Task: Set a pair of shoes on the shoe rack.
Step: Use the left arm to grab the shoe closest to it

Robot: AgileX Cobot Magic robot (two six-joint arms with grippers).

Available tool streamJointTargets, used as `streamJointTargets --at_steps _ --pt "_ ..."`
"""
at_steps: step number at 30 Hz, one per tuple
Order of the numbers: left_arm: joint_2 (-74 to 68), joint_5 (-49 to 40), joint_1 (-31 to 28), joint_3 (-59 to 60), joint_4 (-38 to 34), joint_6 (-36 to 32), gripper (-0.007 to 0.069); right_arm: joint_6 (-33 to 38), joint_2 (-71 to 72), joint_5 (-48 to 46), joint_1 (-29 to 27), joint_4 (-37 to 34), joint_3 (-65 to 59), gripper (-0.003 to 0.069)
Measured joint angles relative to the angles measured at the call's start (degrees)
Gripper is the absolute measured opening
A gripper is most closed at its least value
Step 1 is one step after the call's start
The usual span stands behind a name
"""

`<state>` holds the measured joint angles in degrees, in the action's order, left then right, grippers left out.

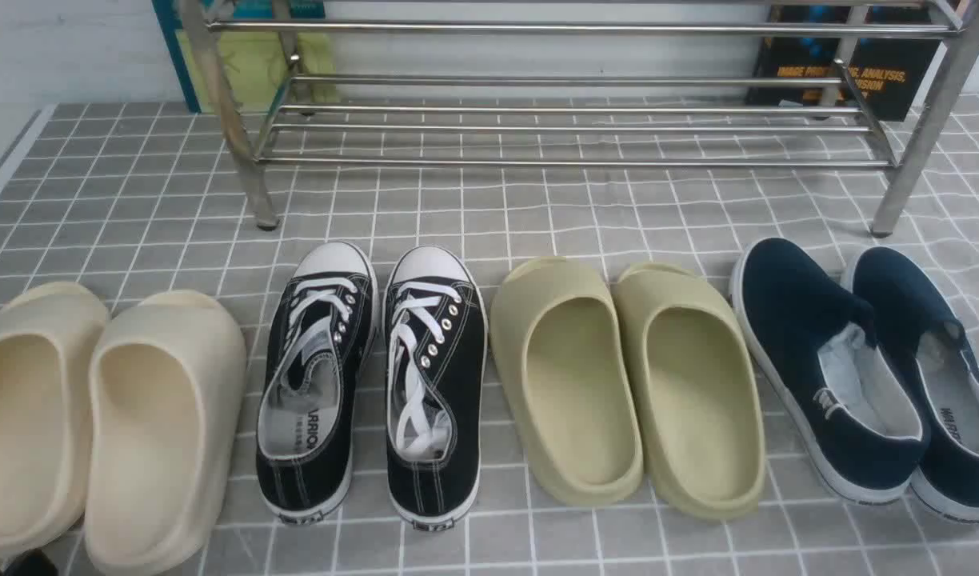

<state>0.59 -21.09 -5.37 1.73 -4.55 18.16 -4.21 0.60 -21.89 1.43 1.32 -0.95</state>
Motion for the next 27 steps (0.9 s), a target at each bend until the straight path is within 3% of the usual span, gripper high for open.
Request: streamJointTargets --at_steps 17,27 --pt "0.0 0.0 0.0 0.0 -1.9 0.0 0.0239 0.0 0.0 0.0 0.0 0.0 0.0 0.0239" --pt "0.0 0.4 0.0 0.0 0.9 0.0 0.0239 0.0 0.0 0.0 0.0 0.0 0.0 0.0239"
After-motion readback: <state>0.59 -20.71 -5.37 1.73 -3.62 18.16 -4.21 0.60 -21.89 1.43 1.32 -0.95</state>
